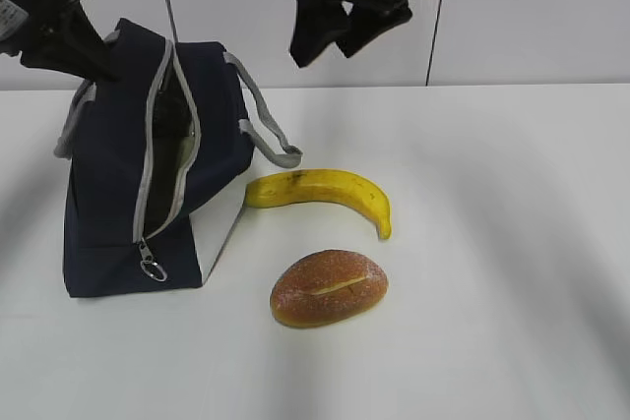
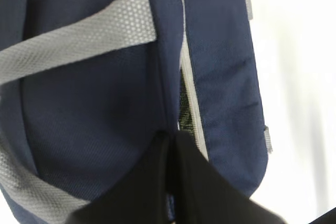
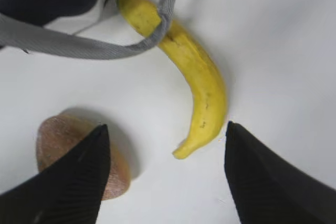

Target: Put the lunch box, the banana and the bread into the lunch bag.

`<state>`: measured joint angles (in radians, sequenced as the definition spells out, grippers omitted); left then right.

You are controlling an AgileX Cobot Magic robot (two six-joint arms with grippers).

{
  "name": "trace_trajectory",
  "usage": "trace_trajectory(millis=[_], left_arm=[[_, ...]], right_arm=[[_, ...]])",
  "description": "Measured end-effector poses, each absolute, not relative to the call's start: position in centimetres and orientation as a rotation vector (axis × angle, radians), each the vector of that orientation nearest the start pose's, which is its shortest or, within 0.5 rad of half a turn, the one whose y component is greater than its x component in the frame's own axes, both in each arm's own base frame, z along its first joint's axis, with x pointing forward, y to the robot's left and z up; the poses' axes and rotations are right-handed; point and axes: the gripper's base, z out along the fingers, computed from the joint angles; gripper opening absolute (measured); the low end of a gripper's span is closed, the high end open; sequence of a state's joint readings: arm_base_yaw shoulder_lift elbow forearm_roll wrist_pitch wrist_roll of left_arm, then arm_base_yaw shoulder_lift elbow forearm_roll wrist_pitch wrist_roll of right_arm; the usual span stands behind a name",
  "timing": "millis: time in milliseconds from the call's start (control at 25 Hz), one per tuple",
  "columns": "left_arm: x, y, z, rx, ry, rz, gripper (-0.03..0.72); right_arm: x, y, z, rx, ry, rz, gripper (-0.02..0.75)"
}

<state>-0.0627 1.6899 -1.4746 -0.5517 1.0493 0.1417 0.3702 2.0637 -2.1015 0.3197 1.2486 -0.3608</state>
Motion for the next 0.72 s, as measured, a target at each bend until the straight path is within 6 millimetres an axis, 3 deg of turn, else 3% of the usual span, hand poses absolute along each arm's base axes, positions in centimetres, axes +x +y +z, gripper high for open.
trace_trajectory(millis=[280,720], left_arm=[[35.7,-5.7,31.6,0.007,2.657,-0.697,0.001],[35.7,-5.2,31.6,-0.013,2.657,-0.692,0.001]], right_arm=[[41.1,17.6,29.3,-1.196,2.518,0.229,0.502],[44.3,18.5,21.2,-1.57,2.367,0.142,0.51]])
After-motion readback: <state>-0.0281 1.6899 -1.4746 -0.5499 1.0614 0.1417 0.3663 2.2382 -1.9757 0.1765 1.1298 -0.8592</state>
